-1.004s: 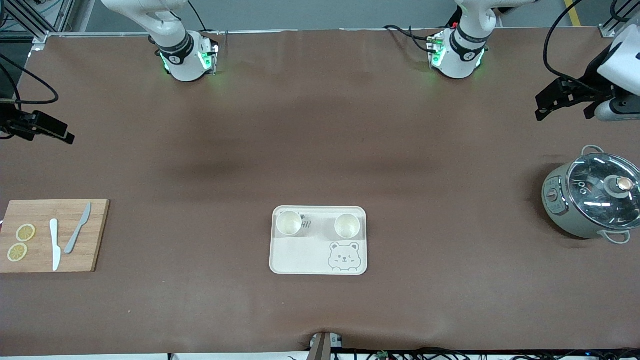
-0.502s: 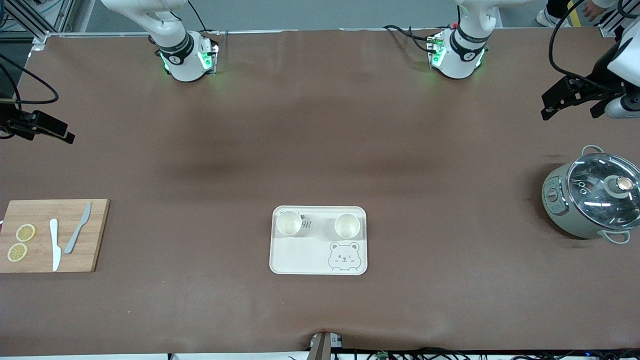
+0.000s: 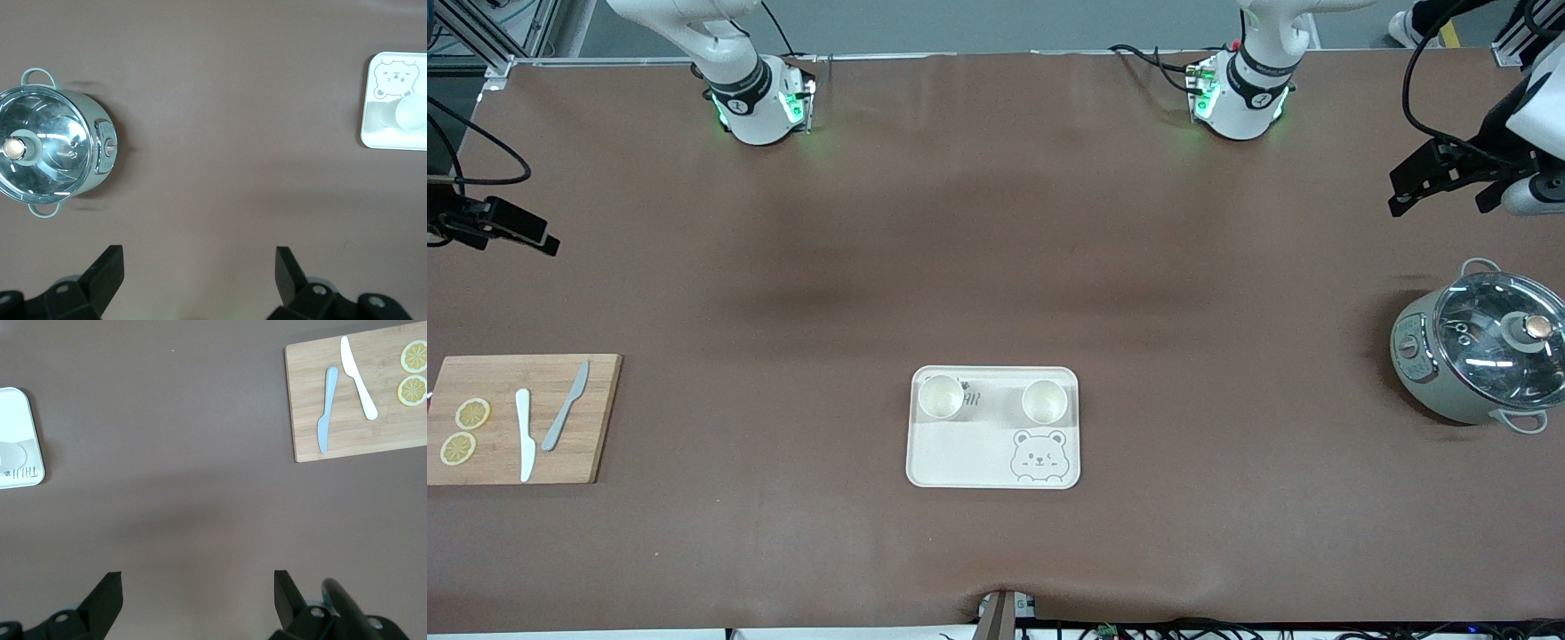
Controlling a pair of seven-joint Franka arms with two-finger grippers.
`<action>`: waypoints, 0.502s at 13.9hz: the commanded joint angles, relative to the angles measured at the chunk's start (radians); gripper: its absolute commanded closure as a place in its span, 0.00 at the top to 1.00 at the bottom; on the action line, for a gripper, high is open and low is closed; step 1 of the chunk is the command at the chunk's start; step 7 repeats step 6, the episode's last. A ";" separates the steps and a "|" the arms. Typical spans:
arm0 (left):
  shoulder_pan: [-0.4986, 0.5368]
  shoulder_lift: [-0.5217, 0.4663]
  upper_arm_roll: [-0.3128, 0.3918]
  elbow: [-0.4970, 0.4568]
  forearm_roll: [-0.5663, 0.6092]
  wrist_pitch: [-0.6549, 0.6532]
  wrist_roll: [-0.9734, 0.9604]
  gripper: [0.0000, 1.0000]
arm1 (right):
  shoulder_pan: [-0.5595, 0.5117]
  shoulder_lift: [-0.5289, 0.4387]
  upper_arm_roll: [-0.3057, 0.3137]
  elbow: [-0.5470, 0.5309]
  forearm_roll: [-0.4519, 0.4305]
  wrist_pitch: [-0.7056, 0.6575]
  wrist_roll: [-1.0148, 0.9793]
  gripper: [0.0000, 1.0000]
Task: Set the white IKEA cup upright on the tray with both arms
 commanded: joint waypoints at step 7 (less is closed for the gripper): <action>0.001 0.011 -0.006 0.034 0.007 -0.008 0.011 1.00 | 0.025 -0.019 0.001 0.006 -0.021 0.035 -0.004 1.00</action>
